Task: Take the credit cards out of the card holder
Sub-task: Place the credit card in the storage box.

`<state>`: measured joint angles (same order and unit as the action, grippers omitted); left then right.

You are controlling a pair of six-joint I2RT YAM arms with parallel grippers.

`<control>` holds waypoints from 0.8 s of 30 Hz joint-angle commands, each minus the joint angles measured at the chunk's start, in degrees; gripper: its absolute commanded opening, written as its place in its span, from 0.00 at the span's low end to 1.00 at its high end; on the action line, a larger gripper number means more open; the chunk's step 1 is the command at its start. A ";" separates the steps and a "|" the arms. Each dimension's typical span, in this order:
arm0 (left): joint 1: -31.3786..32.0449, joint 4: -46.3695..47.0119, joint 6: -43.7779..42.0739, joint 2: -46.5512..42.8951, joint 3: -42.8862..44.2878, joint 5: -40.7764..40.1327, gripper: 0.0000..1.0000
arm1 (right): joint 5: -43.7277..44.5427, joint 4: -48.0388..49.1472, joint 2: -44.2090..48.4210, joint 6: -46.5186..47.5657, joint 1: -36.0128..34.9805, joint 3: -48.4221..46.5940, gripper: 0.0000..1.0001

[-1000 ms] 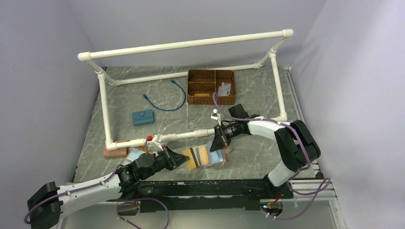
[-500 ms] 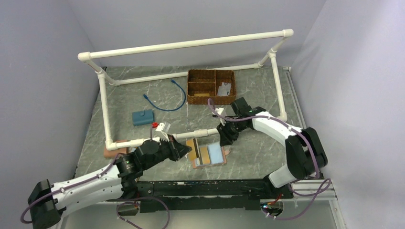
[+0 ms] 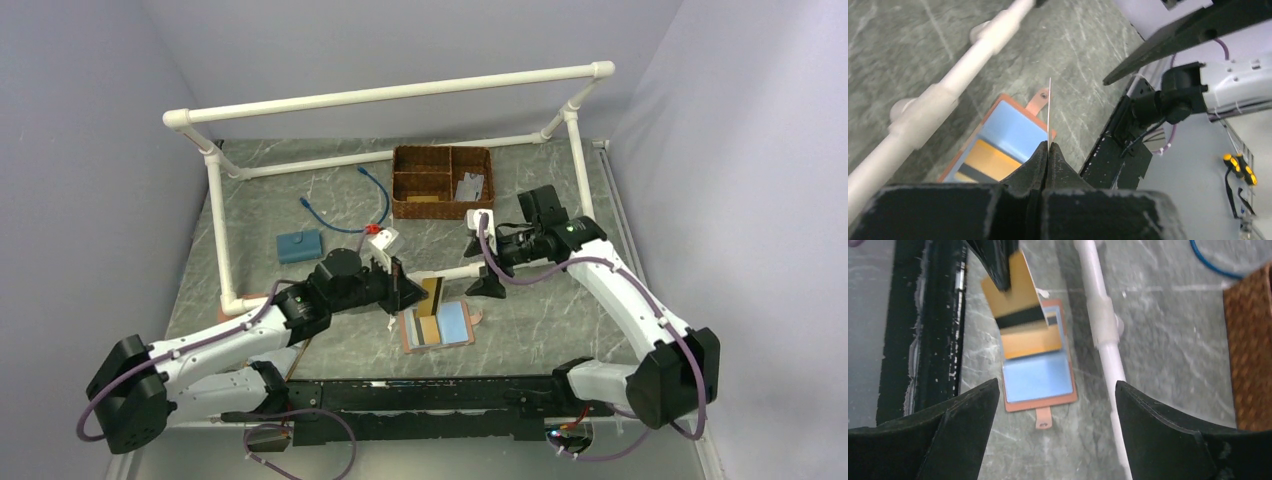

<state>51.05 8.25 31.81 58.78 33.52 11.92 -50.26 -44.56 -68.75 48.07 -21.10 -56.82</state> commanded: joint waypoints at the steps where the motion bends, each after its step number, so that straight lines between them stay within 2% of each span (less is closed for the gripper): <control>1: -0.25 7.11 -8.06 3.40 4.64 10.65 0.00 | -14.68 -8.83 -4.37 12.74 0.10 -6.15 0.89; 5: -0.32 3.90 -10.87 6.79 7.85 13.74 0.00 | -16.65 -15.03 -5.37 20.21 0.12 -8.03 0.89; 10: -0.32 -3.62 -15.10 10.05 11.78 15.19 0.00 | -13.76 -16.86 -5.83 19.34 0.14 -10.19 0.89; 15: -0.28 -4.57 -19.54 14.00 15.42 17.28 0.00 | -15.21 -18.87 -9.34 19.54 0.01 -11.68 0.87; 20: -0.35 -5.97 -22.70 20.62 20.53 20.19 0.00 | -15.80 -21.23 -13.71 18.79 -0.14 -13.29 0.78; 24: -0.66 -4.26 -23.83 22.41 20.64 20.75 0.00 | -15.34 -21.15 -14.26 18.18 -0.12 -12.51 0.68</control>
<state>50.89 2.76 12.14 80.27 52.56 29.69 -63.11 -63.88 -83.61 65.25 -21.10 -67.83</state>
